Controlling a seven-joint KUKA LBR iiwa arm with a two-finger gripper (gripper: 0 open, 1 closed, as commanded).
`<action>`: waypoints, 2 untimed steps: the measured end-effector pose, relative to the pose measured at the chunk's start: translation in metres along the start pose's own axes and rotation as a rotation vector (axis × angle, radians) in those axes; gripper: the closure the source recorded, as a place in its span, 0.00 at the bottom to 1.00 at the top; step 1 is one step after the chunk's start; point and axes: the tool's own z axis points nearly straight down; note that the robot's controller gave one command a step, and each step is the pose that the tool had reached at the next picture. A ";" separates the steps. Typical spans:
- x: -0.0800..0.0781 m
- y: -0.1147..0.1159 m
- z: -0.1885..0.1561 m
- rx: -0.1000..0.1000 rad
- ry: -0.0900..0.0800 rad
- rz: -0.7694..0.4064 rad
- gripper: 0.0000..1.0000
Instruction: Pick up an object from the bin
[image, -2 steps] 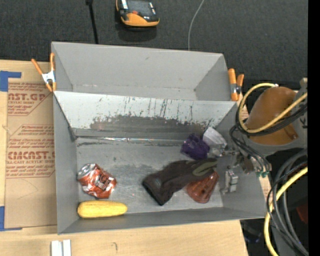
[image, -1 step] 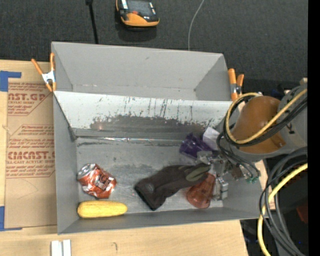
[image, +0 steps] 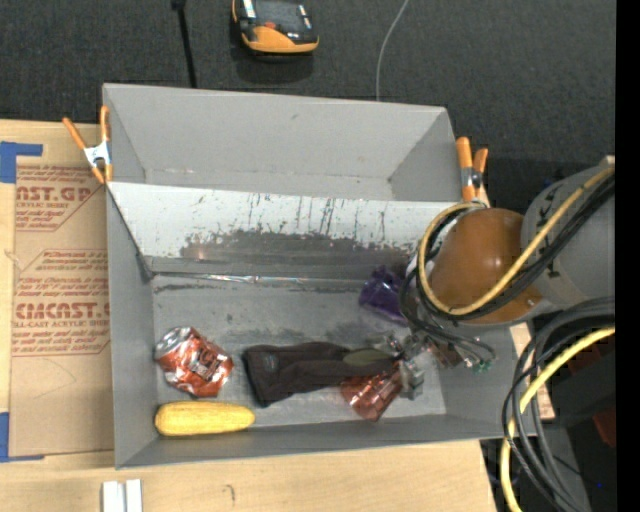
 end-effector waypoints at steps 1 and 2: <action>0.000 0.000 0.000 0.000 0.000 -0.001 1.00; -0.003 0.003 -0.041 -0.010 0.012 -0.019 1.00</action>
Offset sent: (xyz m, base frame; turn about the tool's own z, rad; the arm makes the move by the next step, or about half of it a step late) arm 0.0039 0.0042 0.0625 -0.0278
